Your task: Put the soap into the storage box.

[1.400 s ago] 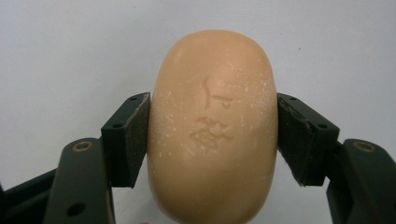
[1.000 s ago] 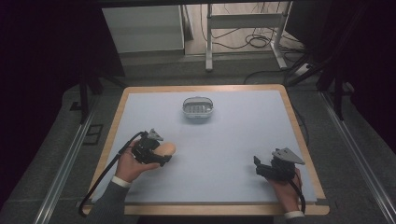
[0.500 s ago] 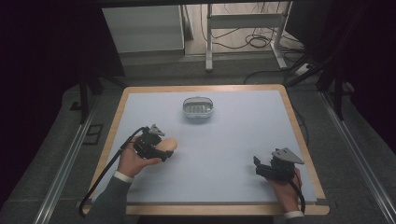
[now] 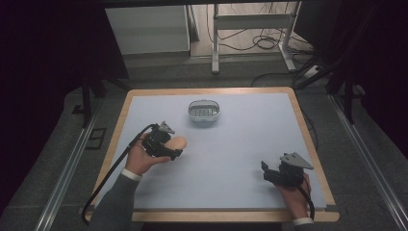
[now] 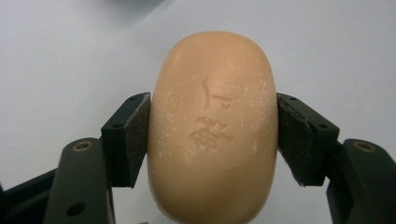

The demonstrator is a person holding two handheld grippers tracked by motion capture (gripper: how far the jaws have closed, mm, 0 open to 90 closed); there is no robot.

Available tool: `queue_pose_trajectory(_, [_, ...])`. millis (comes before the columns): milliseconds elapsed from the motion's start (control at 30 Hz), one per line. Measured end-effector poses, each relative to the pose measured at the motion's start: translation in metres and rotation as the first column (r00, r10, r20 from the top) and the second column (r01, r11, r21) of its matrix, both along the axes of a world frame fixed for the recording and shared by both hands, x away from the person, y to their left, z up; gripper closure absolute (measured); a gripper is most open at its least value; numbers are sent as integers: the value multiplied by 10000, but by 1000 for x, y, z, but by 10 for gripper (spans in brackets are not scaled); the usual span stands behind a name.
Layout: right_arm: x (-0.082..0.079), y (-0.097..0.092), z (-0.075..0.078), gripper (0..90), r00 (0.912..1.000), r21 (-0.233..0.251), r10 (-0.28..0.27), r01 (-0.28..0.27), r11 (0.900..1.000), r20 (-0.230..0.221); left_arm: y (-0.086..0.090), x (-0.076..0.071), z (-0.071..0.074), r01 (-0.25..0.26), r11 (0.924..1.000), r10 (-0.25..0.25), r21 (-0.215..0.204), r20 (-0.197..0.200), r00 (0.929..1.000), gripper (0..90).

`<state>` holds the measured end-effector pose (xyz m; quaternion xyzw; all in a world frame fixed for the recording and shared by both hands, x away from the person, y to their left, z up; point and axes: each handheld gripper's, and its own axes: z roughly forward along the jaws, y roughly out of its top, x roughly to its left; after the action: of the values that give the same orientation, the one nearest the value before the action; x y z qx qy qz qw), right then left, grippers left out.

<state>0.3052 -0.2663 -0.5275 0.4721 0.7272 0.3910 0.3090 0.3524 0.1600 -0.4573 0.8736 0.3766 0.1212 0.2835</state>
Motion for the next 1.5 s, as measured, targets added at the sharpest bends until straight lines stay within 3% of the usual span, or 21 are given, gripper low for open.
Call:
queue_pose_trajectory(833, [1, 0, 0, 99, 10000, -77, -21, 21, 10000, -42, -10, 23, 22, 70, 9998, -79, 199, 434, 9990, 318])
queue_pose_trajectory(1500, [1, 1, 0, 98, 10000, -106, 1, -2, 9999, -93, -28, 49, 27, 315, 9987, -329, 406, 355, 9988, 319])
